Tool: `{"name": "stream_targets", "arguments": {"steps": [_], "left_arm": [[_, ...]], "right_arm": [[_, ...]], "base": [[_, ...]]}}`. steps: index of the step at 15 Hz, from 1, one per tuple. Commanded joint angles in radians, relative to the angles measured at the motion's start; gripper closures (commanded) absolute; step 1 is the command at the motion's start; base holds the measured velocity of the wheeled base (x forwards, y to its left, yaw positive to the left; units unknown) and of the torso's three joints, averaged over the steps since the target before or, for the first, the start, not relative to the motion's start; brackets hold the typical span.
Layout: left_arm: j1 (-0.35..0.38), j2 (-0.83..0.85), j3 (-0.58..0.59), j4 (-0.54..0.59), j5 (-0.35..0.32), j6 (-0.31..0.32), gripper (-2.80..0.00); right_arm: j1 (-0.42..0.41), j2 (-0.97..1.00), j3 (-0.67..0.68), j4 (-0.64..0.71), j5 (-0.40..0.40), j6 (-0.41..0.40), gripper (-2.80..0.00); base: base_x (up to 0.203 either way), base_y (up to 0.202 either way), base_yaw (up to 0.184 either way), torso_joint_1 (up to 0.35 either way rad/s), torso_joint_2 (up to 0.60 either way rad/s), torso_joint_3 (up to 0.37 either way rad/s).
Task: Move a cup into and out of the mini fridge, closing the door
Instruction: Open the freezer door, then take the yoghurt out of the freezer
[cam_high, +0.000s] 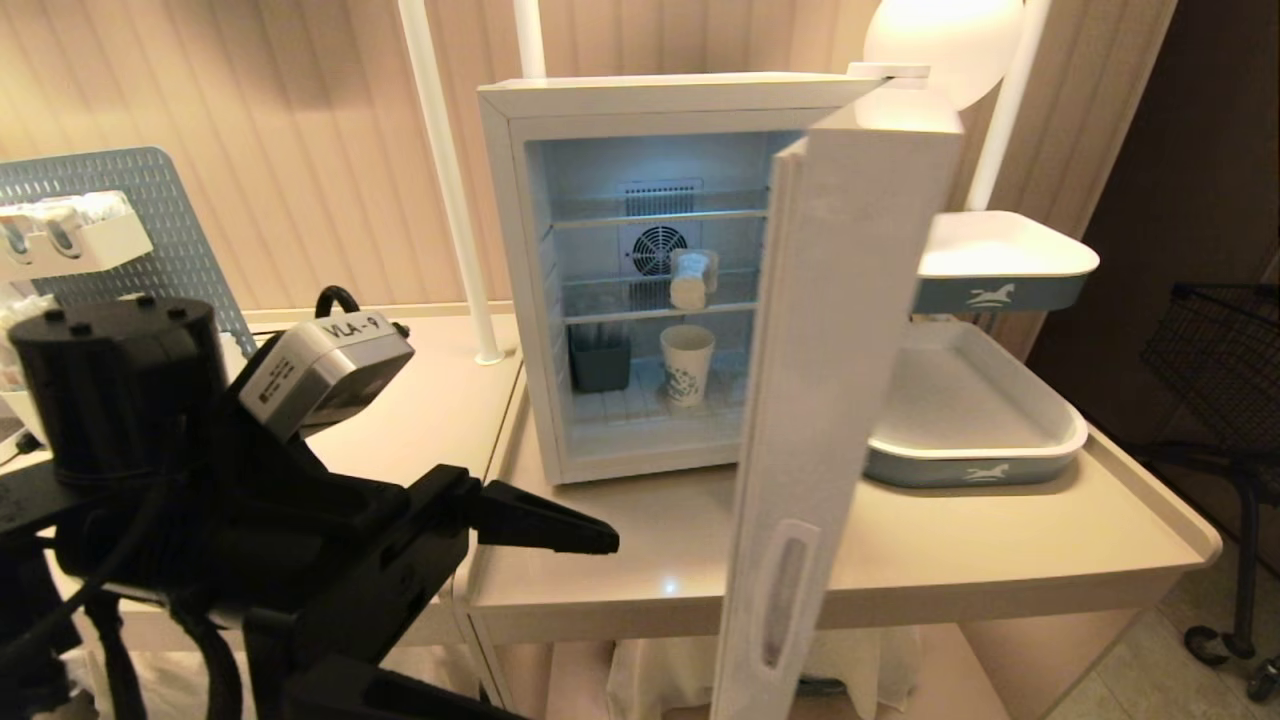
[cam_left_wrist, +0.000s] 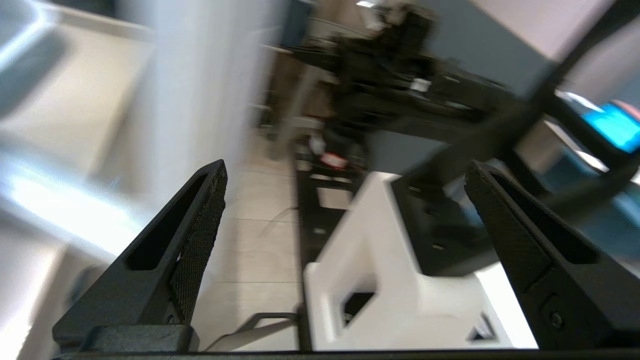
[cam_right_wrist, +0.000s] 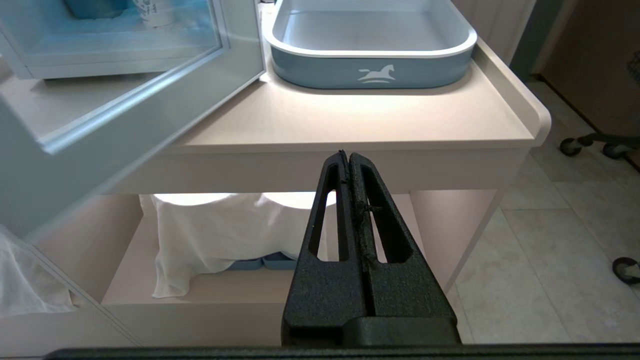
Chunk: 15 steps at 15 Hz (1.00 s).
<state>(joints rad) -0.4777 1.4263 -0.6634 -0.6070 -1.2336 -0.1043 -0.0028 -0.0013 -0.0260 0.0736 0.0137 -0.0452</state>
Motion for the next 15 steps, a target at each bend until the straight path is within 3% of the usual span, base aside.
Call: {"name": "stream_targets", "arguments": {"steps": [1, 5, 6, 7, 8, 9, 11, 12, 13, 15], "left_arm": [[0.009, -0.041, 0.001, 0.005, 0.078, -0.008, -2.80], [0.025, -0.237, -0.050, 0.136, 0.341, -0.168, -2.80], [0.033, -0.306, -0.089, 0.242, 0.413, -0.188, -2.80], [0.038, -0.371, -0.155, 0.424, 0.509, -0.200, -2.80], [0.041, -0.426, -0.234, 0.596, 0.621, -0.207, -2.80], [0.044, -0.473, -0.314, 0.743, 0.778, -0.213, -2.80], [0.047, -0.553, -0.403, 0.963, 1.070, -0.218, -2.80], [0.048, -0.593, -0.420, 1.043, 1.197, -0.221, 0.00], [0.049, -0.621, -0.425, 1.095, 1.294, -0.236, 0.00], [0.097, -0.656, -0.412, 1.127, 1.378, -0.289, 0.00]], "right_arm": [[0.000, 0.001, 0.000, 0.000, 0.000, -0.001, 0.00], [0.000, 0.001, 0.000, 0.000, 0.002, -0.005, 0.00], [0.000, 0.001, 0.000, 0.002, 0.002, -0.004, 0.00], [0.000, 0.001, 0.000, 0.002, 0.003, -0.005, 0.00], [0.000, 0.001, 0.000, 0.002, 0.005, -0.005, 0.00], [0.000, 0.001, 0.000, 0.002, 0.005, -0.005, 0.00], [0.000, 0.001, 0.000, 0.000, 0.003, -0.005, 0.00], [0.000, 0.001, 0.000, 0.000, 0.003, -0.005, 0.00], [0.000, 0.001, 0.000, 0.002, 0.003, -0.005, 0.00], [0.000, 0.001, 0.000, 0.002, 0.003, -0.005, 0.00]], "base": [[0.000, 0.000, 0.000, 0.000, 0.00, 0.000], [0.000, 0.000, 0.000, 0.000, 0.00, 0.000], [0.000, 0.000, 0.000, 0.000, 0.00, 0.000], [0.000, 0.000, 0.000, 0.000, 0.00, 0.000], [0.000, 0.000, 0.000, 0.000, 0.00, 0.000], [0.000, 0.000, 0.000, 0.000, 0.00, 0.000], [0.000, 0.000, 0.000, 0.000, 0.00, 0.000], [0.000, 0.000, 0.000, 0.000, 0.00, 0.000], [0.000, 0.000, 0.000, 0.000, 0.00, 0.000], [0.000, 0.000, 0.000, 0.000, 0.00, 0.000]]}}
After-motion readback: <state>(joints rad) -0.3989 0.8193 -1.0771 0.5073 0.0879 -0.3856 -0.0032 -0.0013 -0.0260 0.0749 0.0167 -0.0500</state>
